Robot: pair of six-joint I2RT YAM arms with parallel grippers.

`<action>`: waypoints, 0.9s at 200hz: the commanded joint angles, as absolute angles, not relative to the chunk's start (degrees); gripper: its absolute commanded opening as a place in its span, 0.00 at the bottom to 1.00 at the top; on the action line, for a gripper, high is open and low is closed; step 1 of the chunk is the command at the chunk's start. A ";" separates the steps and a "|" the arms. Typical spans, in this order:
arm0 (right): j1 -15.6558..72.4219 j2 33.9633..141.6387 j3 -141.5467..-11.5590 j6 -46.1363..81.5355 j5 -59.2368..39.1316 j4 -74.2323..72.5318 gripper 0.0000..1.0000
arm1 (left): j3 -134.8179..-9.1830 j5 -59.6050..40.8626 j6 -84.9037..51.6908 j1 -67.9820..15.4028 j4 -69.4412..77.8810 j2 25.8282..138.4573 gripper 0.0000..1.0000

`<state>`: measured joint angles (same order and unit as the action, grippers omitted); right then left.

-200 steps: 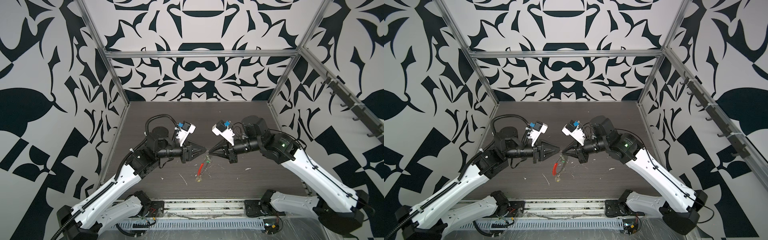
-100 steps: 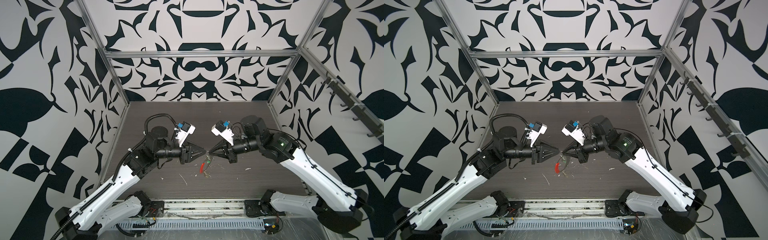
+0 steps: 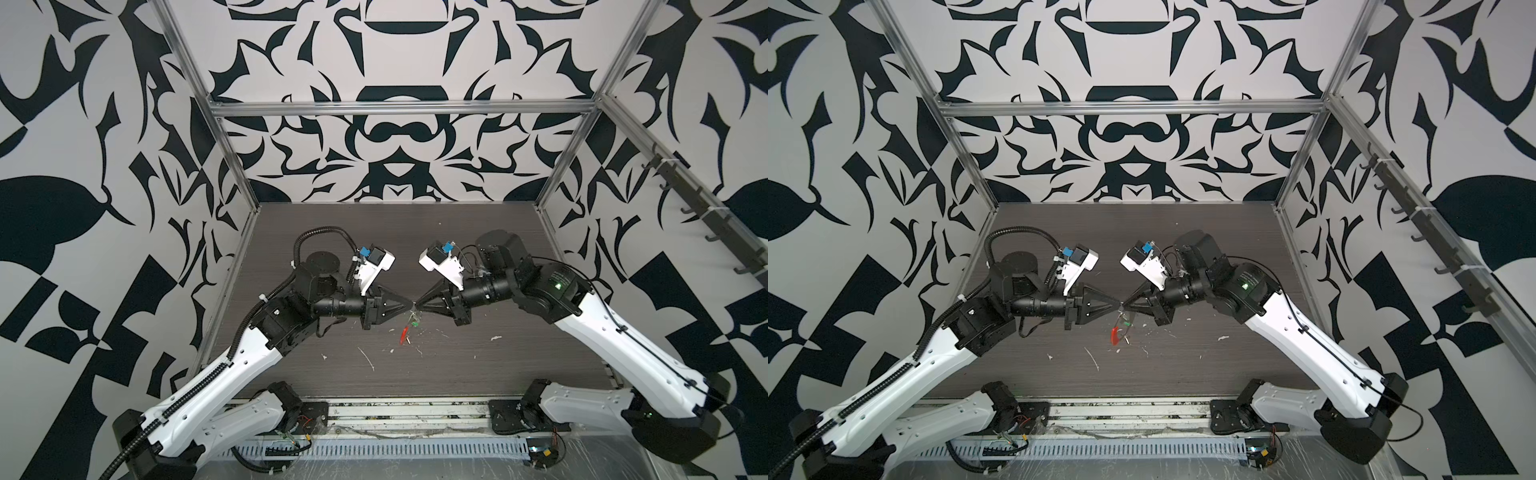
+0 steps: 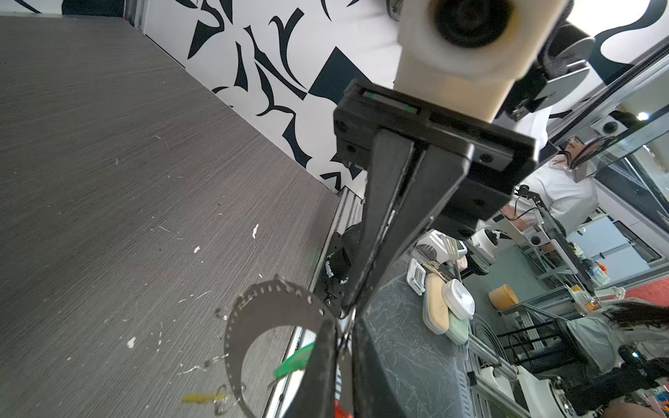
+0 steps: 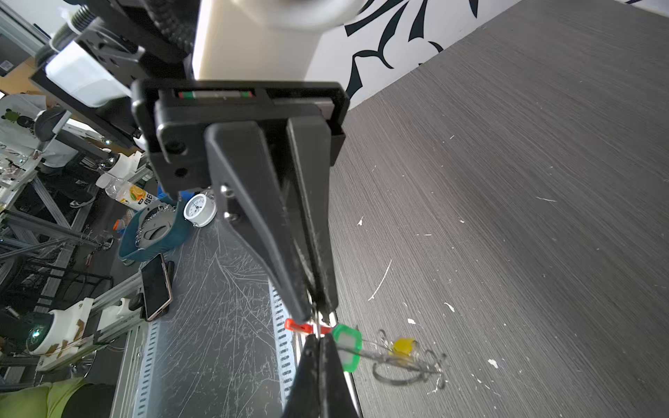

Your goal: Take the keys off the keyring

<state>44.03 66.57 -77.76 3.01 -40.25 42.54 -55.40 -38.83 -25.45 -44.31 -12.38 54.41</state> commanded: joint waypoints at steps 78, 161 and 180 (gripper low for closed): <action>44.38 59.61 -73.96 8.37 -36.35 29.34 0.31 | -54.26 -31.71 -25.68 -47.52 -7.90 52.17 0.00; 44.38 48.69 -54.56 24.83 -28.79 -3.79 0.40 | -43.25 -19.75 -29.57 -48.66 14.42 43.88 0.00; 44.38 49.51 -52.62 28.14 -30.15 -9.67 0.40 | -41.83 -18.82 -30.10 -48.69 18.63 43.27 0.00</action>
<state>44.03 49.23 -54.11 21.34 -30.17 5.23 -43.31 -22.02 -28.73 -48.47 7.97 44.56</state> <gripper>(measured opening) 0.399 0.041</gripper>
